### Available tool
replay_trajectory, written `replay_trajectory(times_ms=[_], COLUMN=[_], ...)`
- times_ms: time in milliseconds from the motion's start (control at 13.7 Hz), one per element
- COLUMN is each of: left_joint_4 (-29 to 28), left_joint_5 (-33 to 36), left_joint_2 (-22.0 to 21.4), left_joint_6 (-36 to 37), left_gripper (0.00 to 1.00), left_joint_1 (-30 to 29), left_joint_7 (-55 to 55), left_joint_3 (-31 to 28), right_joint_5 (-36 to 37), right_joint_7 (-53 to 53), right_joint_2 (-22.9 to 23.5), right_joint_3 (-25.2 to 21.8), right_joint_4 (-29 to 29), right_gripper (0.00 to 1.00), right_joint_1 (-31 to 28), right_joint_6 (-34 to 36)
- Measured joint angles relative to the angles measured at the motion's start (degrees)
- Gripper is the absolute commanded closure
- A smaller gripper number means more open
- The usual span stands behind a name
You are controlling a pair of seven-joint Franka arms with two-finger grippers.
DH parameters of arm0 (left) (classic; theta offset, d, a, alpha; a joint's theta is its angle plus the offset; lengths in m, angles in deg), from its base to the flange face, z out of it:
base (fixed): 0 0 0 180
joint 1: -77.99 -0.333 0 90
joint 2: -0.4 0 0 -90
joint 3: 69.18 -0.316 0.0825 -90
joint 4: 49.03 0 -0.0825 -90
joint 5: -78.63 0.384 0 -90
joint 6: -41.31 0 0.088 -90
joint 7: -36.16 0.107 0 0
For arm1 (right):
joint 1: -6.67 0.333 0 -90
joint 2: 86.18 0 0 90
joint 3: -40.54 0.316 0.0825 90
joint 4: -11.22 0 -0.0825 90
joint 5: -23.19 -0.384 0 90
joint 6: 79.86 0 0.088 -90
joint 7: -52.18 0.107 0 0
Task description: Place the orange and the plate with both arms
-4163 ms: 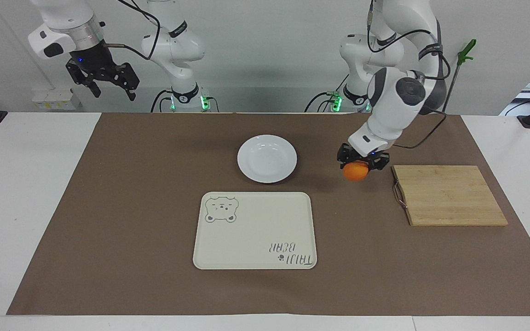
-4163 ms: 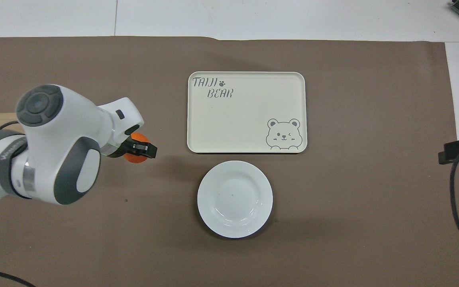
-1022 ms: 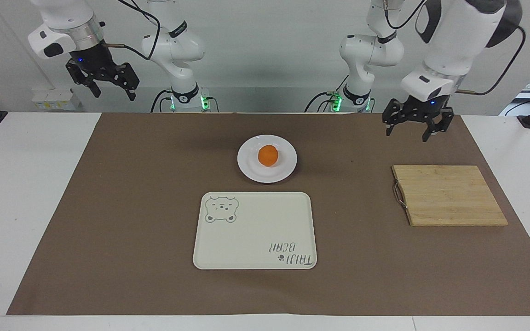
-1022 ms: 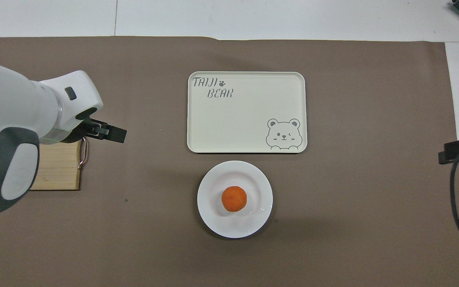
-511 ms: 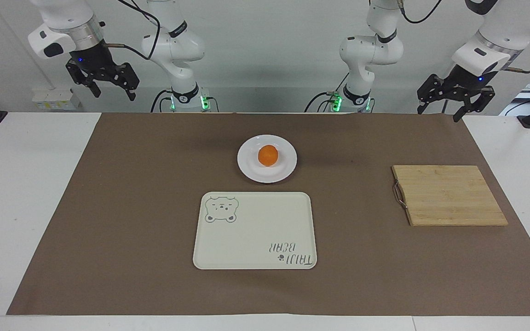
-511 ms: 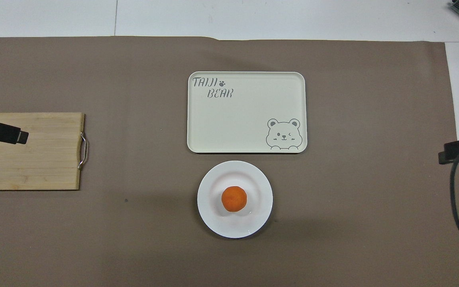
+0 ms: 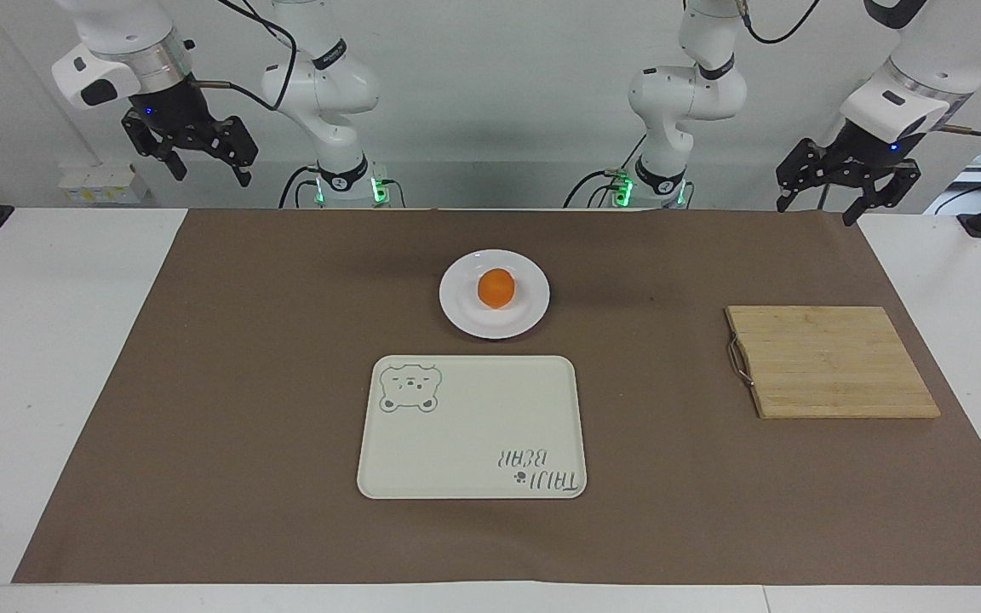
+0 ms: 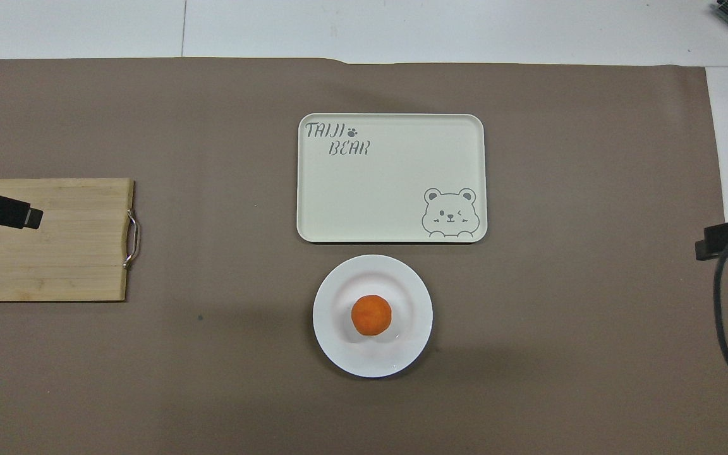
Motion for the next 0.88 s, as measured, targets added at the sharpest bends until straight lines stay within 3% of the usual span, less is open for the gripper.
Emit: replay_trajectory(times_ms=[876], left_joint_4=[0.0], left_joint_5=[0.2], left_joint_2=[0.0], left_joint_6=[0.5], left_gripper=[0.00], left_joint_1=[0.0], left_joint_7=[-1.8], left_joint_3=[-0.1], right_joint_5=[0.0], right_joint_7=[0.0], right_joint_2=[0.0], right_joint_3=[0.0], right_joint_4=[0.0], right_gripper=[0.00], right_joint_1=[0.0], right_joint_6=[0.0])
